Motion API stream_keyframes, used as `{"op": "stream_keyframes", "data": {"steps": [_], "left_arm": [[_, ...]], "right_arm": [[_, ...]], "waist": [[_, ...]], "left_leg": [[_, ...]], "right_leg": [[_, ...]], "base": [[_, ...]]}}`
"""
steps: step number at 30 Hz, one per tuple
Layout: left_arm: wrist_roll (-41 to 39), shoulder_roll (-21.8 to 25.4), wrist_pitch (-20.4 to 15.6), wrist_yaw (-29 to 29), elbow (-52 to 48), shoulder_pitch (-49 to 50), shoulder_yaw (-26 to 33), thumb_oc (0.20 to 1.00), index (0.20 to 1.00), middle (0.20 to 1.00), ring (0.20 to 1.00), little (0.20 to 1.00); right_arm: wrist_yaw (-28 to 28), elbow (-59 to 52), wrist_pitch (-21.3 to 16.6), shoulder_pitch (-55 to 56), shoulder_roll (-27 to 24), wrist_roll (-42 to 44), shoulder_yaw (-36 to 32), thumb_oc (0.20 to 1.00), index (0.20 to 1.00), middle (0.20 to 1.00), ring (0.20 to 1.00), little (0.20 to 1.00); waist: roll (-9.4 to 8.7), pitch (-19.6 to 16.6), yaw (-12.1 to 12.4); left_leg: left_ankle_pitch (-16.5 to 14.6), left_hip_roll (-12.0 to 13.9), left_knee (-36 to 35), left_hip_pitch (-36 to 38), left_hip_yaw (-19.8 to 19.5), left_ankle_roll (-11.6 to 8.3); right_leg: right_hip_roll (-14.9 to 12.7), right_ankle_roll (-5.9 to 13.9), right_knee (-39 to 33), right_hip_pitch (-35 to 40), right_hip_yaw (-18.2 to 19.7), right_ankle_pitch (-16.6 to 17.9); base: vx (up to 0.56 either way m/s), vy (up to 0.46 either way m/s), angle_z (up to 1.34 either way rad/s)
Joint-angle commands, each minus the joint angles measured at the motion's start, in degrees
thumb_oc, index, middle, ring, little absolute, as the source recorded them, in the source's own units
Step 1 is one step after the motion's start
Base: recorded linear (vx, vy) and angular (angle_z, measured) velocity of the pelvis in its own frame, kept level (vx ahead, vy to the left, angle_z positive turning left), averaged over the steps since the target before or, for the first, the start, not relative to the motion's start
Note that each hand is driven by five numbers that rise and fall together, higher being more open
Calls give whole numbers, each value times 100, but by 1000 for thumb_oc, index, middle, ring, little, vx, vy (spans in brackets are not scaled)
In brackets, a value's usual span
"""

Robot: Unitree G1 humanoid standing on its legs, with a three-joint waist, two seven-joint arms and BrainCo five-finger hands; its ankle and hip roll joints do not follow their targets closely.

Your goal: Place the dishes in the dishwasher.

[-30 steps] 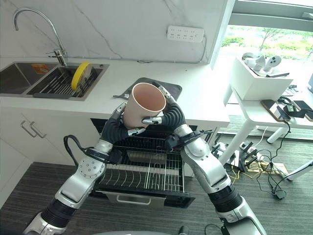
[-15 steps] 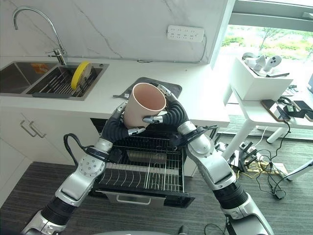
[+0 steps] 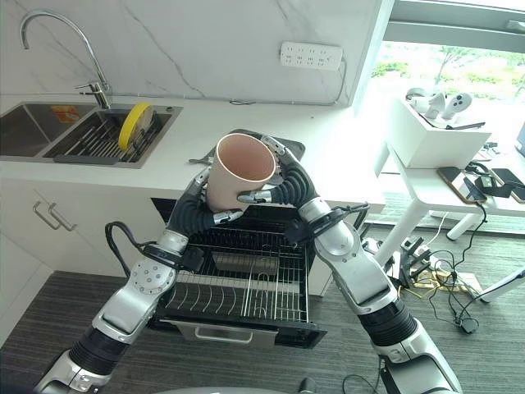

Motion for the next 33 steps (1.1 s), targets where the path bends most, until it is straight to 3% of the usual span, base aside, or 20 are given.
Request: {"op": "stream_keyframes", "data": {"steps": [1, 3, 4, 5, 6, 16, 33], "left_arm": [[40, 149, -383, -334, -8, -570, -467, 200, 200, 200, 200, 200], [22, 161, -411, -305, -15, -556, -451, 200, 200, 200, 200, 200], [-53, 150, -434, -326, -12, -513, -413, 548, 548, 548, 548, 548], [-67, 147, -415, -342, -32, -504, -400, 805, 805, 805, 805, 805], [-145, 159, -371, -326, -52, -498, -368, 1000, 1000, 1000, 1000, 1000], [-581, 245, -299, -527, -358, -260, 45, 1000, 1000, 1000, 1000, 1000], [-745, 377, -692, -188, -465, 398, 774, 1000, 1000, 1000, 1000, 1000]], "right_arm": [[-206, -448, -647, -579, 251, -74, -120, 200, 200, 200, 200, 200], [-228, -432, -668, -559, 250, -90, -102, 200, 200, 200, 200, 200], [-250, -415, -726, -506, 252, -132, -116, 200, 200, 200, 200, 200], [-275, -408, -751, -483, 252, -156, -114, 200, 200, 200, 200, 200], [-287, -390, -755, -436, 239, -135, -111, 200, 200, 200, 200, 200], [-363, -406, -924, -143, 106, -404, -213, 200, 200, 200, 200, 200], [-441, -335, -1241, 483, -125, -643, -534, 200, 200, 200, 200, 200]], "waist": [[-91, 5, 9], [-84, 10, 2], [-78, 14, 1], [-78, 17, 2], [-74, 4, -3], [-48, 16, 40], [-60, 59, 134]], "left_leg": [[-545, -91, -14, -7, 360, 462], [-543, -90, -14, -5, 368, 464], [-545, -95, -14, -4, 367, 470], [-545, -95, -14, -5, 365, 468], [-590, -90, -14, 21, 364, 456], [-568, -81, -14, 10, 352, 457], [-535, -88, -14, -33, 301, 443]], "right_leg": [[-239, 318, 30, 661, 152, -1140], [-243, 320, 30, 656, 155, -1136], [-247, 318, 30, 654, 154, -1134], [-250, 322, 30, 656, 148, -1134], [-251, 337, 30, 679, 140, -1173], [-254, 334, 30, 674, 106, -1168], [-264, 332, 30, 684, 1, -1169]], "base": [[0, 0, 0], [-23, -1, 0], [-35, 2, 0], [0, 0, 0], [0, 0, 0], [-20, -1, 0], [0, 0, 0]]}}
